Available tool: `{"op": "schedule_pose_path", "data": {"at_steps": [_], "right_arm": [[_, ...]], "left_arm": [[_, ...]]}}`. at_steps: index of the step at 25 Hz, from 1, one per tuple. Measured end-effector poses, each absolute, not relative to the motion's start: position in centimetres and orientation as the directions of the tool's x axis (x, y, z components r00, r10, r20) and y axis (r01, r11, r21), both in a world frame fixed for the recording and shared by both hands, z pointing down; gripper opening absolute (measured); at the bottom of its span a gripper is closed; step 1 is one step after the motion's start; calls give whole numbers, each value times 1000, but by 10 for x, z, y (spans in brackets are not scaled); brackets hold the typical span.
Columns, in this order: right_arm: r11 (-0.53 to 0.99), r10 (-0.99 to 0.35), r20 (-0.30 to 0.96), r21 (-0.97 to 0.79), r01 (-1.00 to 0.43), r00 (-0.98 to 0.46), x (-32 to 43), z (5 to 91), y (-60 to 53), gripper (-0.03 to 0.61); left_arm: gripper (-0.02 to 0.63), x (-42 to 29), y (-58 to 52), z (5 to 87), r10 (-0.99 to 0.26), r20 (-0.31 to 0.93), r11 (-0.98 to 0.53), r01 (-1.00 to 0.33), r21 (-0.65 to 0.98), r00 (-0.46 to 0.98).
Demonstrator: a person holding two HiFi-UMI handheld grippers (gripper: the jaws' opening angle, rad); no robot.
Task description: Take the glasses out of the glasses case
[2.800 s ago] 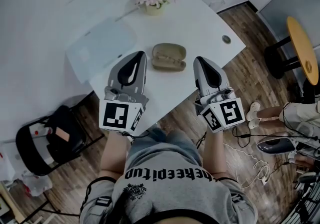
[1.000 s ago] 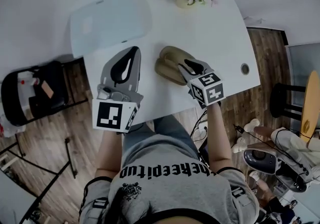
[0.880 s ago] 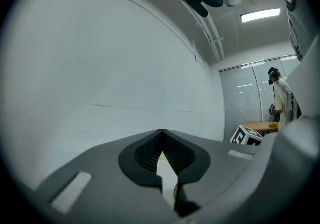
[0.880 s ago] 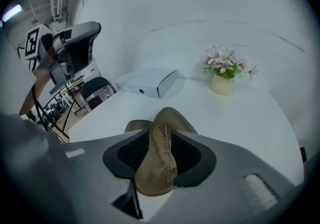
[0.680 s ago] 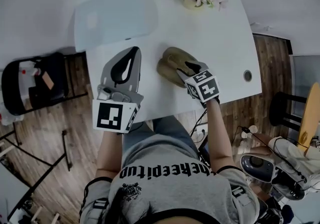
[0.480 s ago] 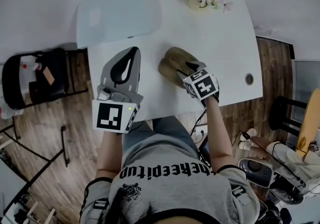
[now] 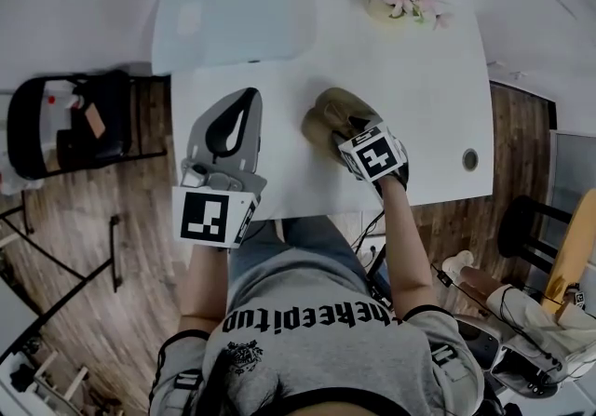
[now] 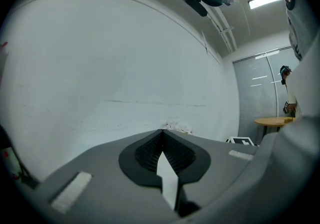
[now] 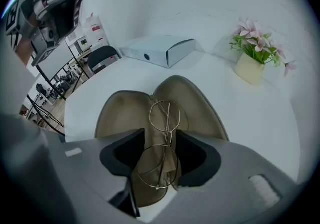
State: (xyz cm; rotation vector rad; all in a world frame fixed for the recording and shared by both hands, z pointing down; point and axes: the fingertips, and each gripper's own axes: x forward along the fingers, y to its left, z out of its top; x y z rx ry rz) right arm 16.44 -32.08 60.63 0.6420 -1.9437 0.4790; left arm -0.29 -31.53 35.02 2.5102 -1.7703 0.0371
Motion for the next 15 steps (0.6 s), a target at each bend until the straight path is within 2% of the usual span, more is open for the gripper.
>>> {"op": "schedule_pose_path", "data": {"at_steps": [2, 5, 15], "right_arm": [[781, -232, 902, -51, -622, -365, 164, 608, -321, 191], [780, -251, 894, -40, -625, -371, 164, 606, -322, 136], [748, -355, 827, -29, -663, -436, 160, 577, -320, 117]], "left_arm": [[19, -2, -315, 350, -941, 62, -330, -943, 40, 332], [20, -1, -314, 349, -941, 61, -332, -943, 33, 333], [18, -1, -311, 340, -929, 27, -368, -929, 31, 369]]}}
